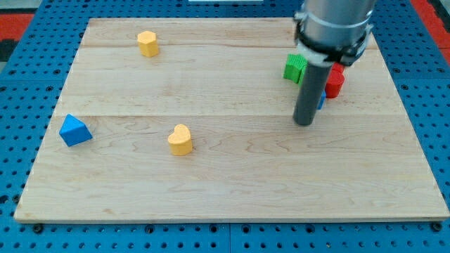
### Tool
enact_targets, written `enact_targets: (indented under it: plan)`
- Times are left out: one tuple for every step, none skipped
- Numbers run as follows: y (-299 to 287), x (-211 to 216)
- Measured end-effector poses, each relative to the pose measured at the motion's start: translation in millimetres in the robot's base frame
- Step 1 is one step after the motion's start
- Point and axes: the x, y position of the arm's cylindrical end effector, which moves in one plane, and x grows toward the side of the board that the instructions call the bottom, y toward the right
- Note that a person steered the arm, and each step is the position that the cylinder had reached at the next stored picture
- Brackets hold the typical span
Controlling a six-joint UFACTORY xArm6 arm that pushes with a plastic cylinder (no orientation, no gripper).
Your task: Touch the bottom of the yellow heart
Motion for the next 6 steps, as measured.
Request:
enact_targets:
  plan:
    - [-78, 60]
    - [-155, 66]
    - [-158, 37]
    - [-113, 15]
    - [-78, 5]
    - [-57, 2]
